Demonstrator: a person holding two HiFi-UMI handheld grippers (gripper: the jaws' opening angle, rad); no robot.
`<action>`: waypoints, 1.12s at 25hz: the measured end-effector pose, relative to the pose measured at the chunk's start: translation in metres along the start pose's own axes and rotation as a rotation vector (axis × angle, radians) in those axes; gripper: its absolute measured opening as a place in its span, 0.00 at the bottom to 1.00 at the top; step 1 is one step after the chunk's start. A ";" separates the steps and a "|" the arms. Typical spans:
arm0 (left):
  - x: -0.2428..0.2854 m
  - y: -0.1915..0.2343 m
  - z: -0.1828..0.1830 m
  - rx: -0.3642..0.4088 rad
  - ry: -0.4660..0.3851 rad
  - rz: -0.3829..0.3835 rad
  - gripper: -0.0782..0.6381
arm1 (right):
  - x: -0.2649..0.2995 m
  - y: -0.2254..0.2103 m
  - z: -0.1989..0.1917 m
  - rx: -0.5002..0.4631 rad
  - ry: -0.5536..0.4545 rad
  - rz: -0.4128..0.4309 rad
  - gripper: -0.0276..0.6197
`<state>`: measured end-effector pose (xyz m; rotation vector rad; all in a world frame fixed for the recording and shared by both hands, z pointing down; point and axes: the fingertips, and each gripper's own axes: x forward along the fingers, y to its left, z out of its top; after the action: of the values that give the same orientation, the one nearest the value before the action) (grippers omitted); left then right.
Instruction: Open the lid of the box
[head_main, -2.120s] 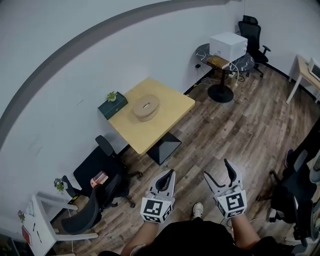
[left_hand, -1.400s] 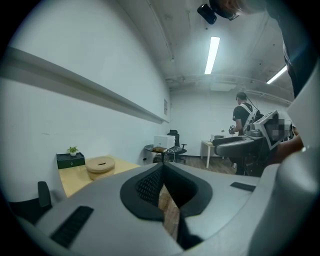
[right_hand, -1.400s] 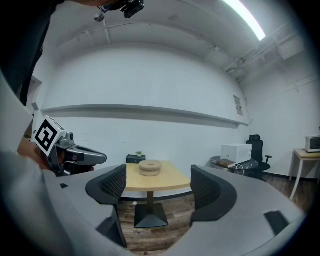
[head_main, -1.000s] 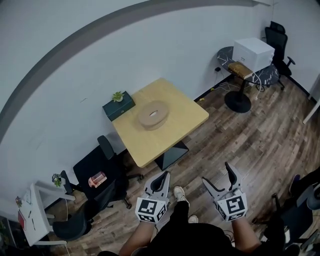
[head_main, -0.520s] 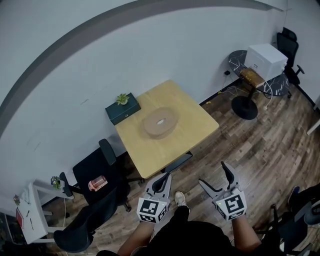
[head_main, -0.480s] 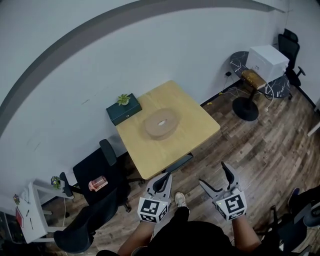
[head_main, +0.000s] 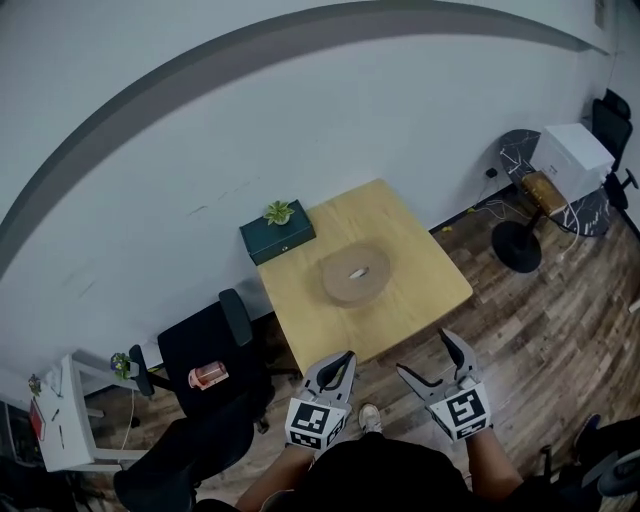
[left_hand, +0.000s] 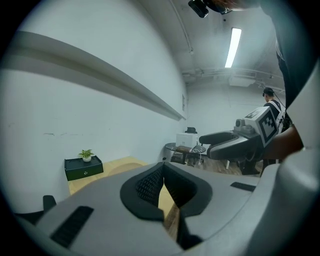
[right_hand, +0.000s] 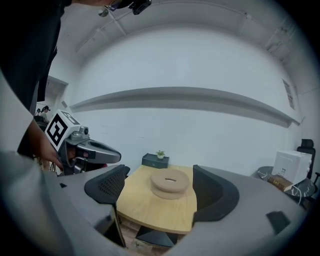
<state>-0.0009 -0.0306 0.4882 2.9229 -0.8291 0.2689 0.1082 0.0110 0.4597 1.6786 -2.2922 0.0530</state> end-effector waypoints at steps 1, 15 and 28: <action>0.003 0.006 0.001 -0.002 0.000 0.006 0.13 | 0.007 -0.002 0.002 0.003 0.001 0.007 0.71; 0.027 0.046 -0.001 -0.040 -0.006 0.056 0.13 | 0.080 -0.012 -0.002 -0.027 0.054 0.153 0.75; 0.067 0.101 0.000 -0.082 0.011 0.246 0.14 | 0.152 -0.054 -0.038 -0.182 0.197 0.405 0.73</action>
<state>0.0018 -0.1510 0.5049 2.7405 -1.1692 0.2606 0.1260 -0.1390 0.5276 1.0551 -2.3649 0.0889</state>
